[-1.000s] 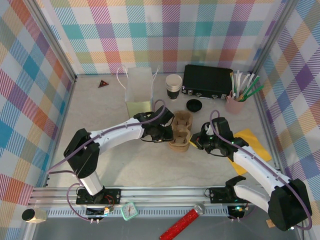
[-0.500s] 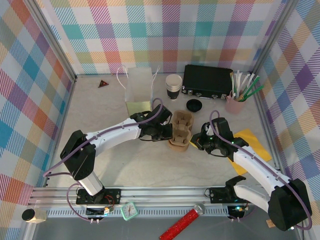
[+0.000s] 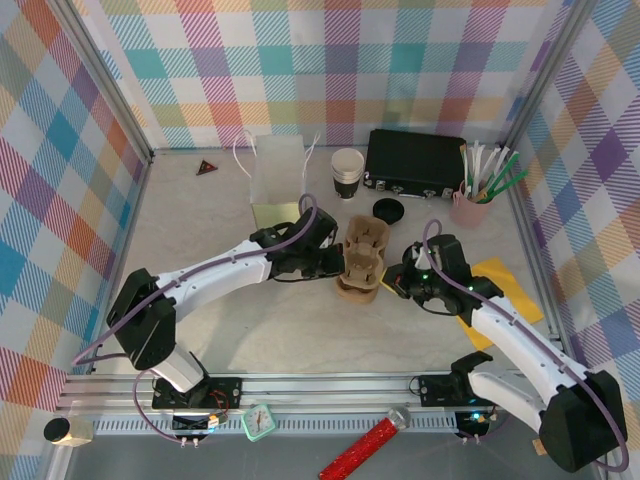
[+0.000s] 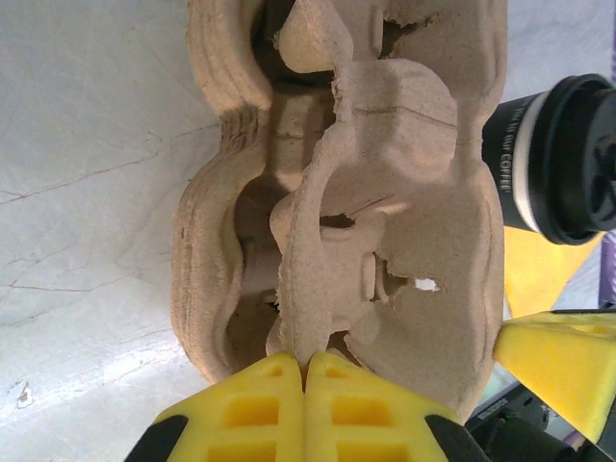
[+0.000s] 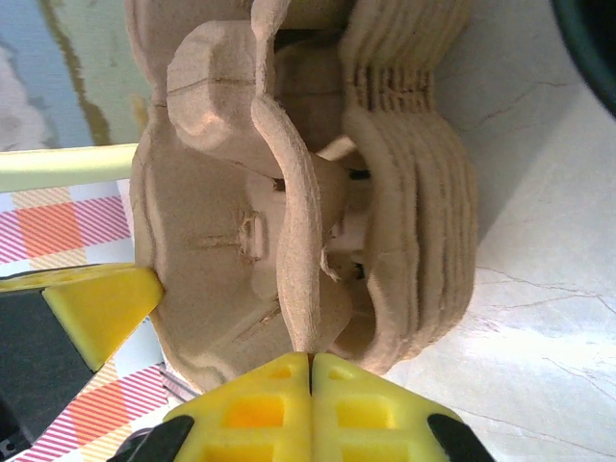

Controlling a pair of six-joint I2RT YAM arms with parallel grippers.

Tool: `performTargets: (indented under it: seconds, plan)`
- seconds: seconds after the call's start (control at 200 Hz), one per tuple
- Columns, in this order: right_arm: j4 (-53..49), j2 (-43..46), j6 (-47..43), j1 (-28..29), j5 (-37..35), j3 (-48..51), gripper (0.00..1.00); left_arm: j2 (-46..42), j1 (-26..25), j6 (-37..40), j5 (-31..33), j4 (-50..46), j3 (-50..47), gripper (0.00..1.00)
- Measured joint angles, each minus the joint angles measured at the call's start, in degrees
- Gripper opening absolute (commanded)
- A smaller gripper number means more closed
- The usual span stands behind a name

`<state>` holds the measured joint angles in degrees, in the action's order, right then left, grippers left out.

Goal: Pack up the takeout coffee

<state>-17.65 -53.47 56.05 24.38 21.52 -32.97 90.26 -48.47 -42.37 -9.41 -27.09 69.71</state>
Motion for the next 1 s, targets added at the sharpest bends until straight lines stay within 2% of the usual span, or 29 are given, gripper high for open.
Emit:
performTargets:
  seconds: [0.055, 0.13, 0.335, 0.395, 0.51, 0.57, 0.86, 1.0]
  plan:
    - [-0.04, 0.59, -0.22, 0.0, -0.02, -0.26, 0.07, -0.52, 0.0, 0.15, 0.07, 0.13, 0.02, 0.0]
    - [-0.31, 0.85, -0.48, -0.02, -0.09, -0.61, 0.21, -0.79, -0.09, 0.26, 0.35, 0.24, 0.02, 0.0]
    - [-0.5, 0.46, -1.53, 0.0, -0.35, -1.01, 0.3, -1.55, -0.74, 1.29, 0.42, 2.01, -0.61, 0.0]
    - [-0.7, 0.2, -1.55, 0.0, -0.59, -1.14, 0.43, -2.05, -0.87, 1.57, 0.42, 2.51, -0.9, 0.0]
    - [-2.69, -0.35, -3.15, 0.0, -1.73, -3.15, 0.44, -3.13, -1.29, 2.67, 0.44, 2.86, -1.03, 0.0]
    - [-4.04, -0.37, -4.24, 0.0, -2.43, -4.87, 0.49, -3.74, -1.33, 3.3, 0.5, 2.89, -1.03, 0.0]
    - [-7.72, -2.51, -9.2, 0.0, -3.98, -10.1, 0.5, -5.01, -1.33, 4.52, 1.07, 3.56, -1.03, 0.0]
    - [-12.96, -6.03, -15.58, 0.0, -5.64, -15.65, 0.53, -5.14, -1.33, 4.76, 0.9, 3.89, -1.03, 0.0]
